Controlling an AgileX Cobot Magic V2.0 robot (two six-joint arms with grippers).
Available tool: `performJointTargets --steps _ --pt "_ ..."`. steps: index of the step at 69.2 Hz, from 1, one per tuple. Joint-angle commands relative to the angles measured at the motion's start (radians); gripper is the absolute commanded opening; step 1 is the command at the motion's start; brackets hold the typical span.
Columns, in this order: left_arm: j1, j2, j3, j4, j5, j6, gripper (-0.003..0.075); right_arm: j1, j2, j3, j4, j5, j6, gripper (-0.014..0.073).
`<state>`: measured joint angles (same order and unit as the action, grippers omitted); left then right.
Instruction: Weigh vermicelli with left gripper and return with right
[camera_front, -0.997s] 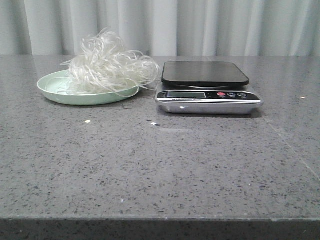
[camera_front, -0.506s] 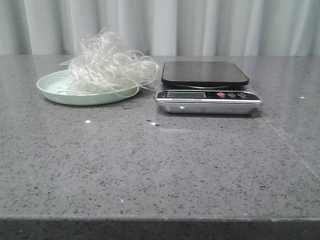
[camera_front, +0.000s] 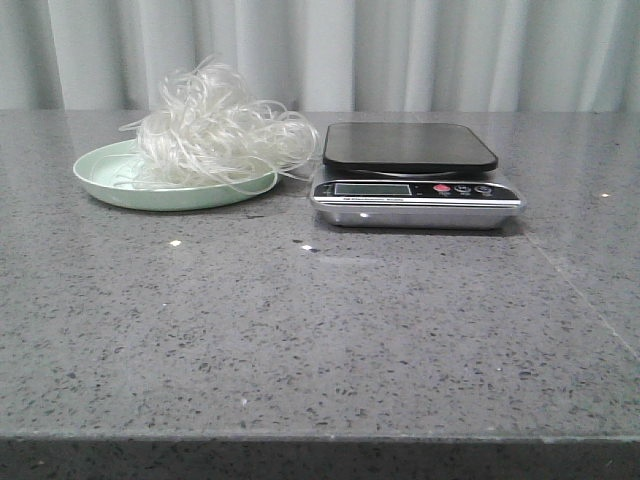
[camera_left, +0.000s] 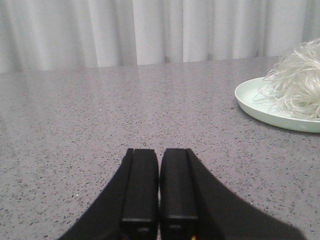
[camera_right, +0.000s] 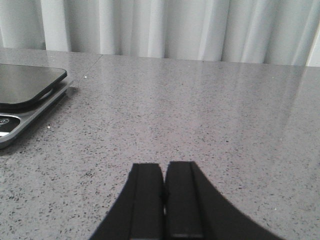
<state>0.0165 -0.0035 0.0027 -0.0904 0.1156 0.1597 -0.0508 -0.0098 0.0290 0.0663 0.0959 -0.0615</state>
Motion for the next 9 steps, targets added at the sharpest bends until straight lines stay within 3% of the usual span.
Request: performJointTargets --steps 1,9 --pt "0.002 -0.021 0.008 -0.002 -0.076 -0.006 0.0136 -0.003 -0.017 -0.009 -0.006 -0.073 -0.005 0.0151" --pt "0.002 -0.021 0.008 -0.002 -0.076 -0.006 0.0136 -0.003 -0.017 -0.009 -0.006 -0.073 -0.005 0.0151"
